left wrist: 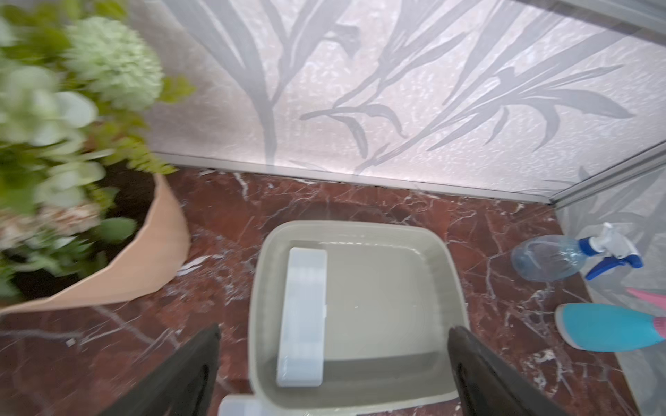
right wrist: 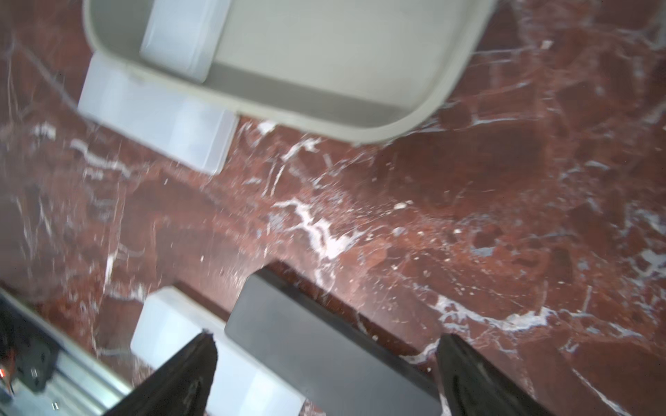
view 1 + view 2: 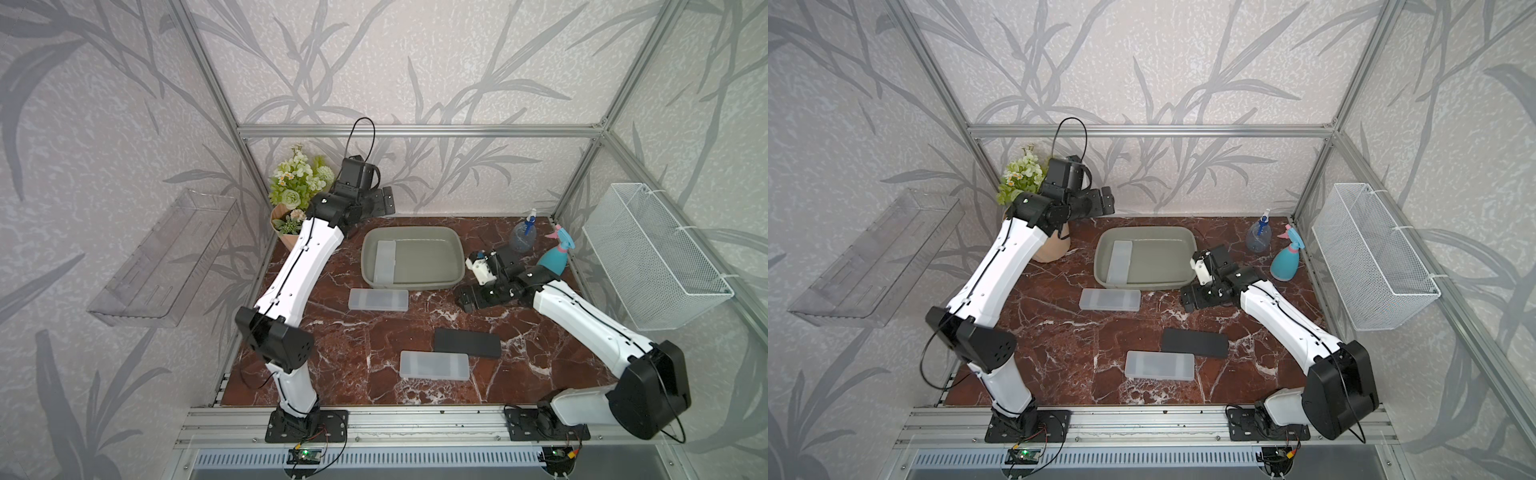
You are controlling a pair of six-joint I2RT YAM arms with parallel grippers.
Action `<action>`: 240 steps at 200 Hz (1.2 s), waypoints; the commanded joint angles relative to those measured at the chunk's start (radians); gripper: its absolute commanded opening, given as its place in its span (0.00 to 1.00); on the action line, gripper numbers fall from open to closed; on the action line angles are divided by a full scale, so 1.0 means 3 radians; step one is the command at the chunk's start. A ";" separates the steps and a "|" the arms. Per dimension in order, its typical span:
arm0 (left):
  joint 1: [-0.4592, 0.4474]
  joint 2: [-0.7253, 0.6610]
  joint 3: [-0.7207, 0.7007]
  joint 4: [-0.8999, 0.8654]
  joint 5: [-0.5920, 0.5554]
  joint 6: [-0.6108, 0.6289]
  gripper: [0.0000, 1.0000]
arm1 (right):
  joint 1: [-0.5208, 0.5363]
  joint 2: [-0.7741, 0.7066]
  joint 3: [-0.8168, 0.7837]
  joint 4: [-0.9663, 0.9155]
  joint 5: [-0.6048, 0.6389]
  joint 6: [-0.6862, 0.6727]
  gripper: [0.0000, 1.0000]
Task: Put the pencil case into the storage box
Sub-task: Pick up the pencil case from the center of the board.
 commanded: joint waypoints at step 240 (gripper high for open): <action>0.0767 -0.1819 -0.2921 -0.0333 -0.0485 -0.0297 1.00 | 0.1753 0.1532 0.0491 -0.0338 -0.0278 -0.1226 0.98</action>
